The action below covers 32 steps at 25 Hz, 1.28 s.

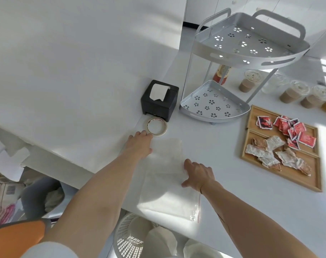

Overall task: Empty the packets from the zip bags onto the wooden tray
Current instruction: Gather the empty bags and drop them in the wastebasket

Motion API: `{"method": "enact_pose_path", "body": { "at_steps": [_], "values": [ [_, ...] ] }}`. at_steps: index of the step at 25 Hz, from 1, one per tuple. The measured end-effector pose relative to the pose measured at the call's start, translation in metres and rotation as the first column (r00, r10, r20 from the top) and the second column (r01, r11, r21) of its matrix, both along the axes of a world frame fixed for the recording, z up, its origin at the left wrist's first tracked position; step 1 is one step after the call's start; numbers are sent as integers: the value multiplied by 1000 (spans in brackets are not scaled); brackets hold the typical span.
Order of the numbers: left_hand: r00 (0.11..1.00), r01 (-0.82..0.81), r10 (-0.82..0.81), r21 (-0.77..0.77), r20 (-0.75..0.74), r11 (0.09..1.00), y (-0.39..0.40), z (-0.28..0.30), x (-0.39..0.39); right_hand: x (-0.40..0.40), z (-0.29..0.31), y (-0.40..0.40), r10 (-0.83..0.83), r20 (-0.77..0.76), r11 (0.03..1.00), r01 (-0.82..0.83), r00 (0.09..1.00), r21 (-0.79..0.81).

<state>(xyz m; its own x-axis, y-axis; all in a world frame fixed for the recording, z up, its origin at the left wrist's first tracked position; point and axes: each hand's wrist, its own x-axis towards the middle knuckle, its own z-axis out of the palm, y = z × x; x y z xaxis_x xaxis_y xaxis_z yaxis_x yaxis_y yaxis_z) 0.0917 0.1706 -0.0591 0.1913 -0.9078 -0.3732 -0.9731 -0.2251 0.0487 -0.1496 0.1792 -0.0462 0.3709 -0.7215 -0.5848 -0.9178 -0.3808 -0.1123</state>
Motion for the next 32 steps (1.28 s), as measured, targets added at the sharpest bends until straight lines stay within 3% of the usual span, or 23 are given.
{"method": "enact_pose_path", "body": {
  "at_steps": [5,10,21,26,32],
  "values": [
    [1000,-13,12,16,18,1000,-4,-1,-3,-1,-5,-8,-48,8,993,47,999,112],
    [1000,7,-9,63,26,998,-7,7,-9,-10,-2,-18,19,-57,996,-14,998,87],
    [964,-129,167,183,-209,975,1,49,-61,-82,41,-66,79,-5,995,-78,997,62],
    [894,-282,308,125,-325,951,17,60,-88,-109,63,-95,98,22,994,-97,995,-45],
    [787,-495,444,-9,-428,869,65,76,-105,-102,74,-88,123,158,987,-104,980,-126]
  ]
}}
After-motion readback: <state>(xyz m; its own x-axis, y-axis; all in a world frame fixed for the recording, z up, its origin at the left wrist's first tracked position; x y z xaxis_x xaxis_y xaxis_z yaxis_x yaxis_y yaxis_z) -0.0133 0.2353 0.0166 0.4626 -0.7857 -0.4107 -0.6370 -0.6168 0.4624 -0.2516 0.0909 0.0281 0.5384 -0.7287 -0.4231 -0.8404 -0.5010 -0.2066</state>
